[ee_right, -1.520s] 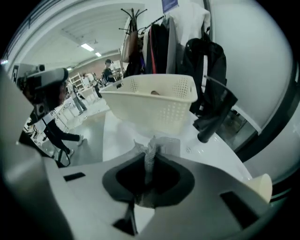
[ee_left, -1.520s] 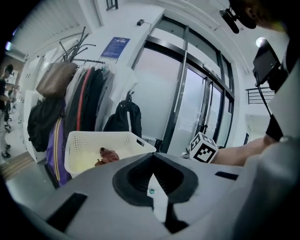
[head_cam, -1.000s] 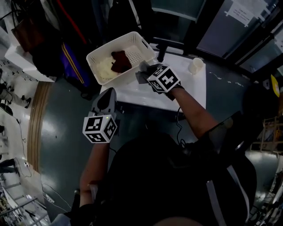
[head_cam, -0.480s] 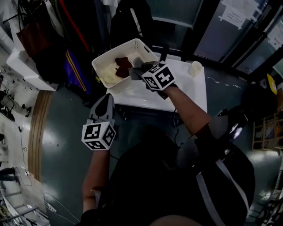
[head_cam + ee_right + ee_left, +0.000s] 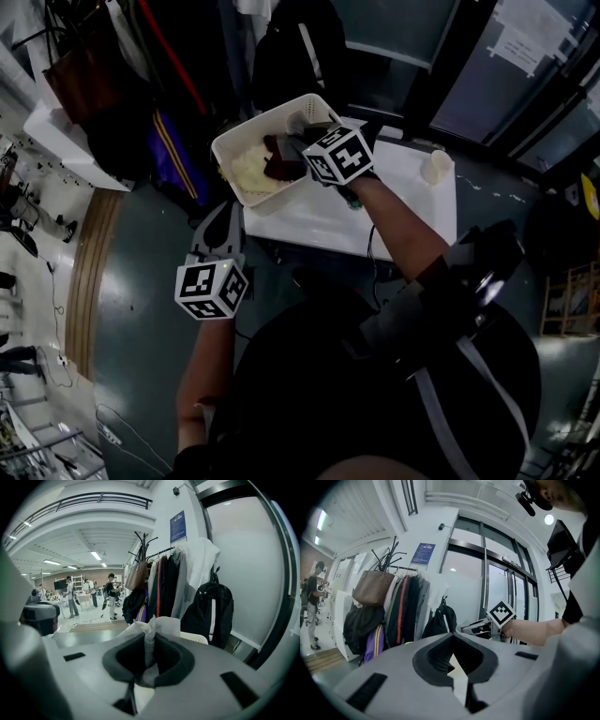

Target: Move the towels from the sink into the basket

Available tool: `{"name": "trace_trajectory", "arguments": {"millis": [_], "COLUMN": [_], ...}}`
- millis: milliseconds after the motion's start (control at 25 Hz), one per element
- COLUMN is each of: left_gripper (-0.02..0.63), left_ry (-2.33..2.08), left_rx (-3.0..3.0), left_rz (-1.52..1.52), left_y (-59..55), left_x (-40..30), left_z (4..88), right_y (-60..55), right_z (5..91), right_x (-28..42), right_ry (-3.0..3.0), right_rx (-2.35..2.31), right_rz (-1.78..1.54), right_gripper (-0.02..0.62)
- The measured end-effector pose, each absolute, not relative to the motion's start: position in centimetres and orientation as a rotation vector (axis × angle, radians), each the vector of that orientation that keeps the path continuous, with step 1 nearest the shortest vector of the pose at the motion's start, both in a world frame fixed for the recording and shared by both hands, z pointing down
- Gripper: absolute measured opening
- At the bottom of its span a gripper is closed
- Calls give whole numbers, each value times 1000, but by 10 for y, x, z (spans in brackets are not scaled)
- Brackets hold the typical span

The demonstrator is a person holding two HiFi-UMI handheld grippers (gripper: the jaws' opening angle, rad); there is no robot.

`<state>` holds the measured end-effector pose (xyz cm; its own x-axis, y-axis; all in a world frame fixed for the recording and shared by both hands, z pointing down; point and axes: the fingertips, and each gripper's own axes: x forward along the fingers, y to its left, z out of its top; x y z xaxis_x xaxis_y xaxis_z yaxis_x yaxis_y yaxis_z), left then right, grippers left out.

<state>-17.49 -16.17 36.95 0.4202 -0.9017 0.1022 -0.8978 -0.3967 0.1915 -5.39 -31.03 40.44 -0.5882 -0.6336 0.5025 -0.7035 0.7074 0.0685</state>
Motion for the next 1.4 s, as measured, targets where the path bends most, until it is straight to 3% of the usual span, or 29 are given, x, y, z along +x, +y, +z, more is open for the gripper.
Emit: {"name": "trace_trajectory", "arguments": {"millis": [680,1400], "left_gripper": [3,3], "left_ry": [-1626,-1698], "left_rx": [2355,2212], "left_rz": [91,143], "left_y": [-265,-275], "left_x": [-176,-202], "left_z": [393,426], "right_y": [-463,-506], "right_z": [521,653], "right_x": [-32,-15], "right_ry": [-2193,-1855], "right_rx": [1104,1150], "right_rz": [501,648], "right_gripper": [52,52]}}
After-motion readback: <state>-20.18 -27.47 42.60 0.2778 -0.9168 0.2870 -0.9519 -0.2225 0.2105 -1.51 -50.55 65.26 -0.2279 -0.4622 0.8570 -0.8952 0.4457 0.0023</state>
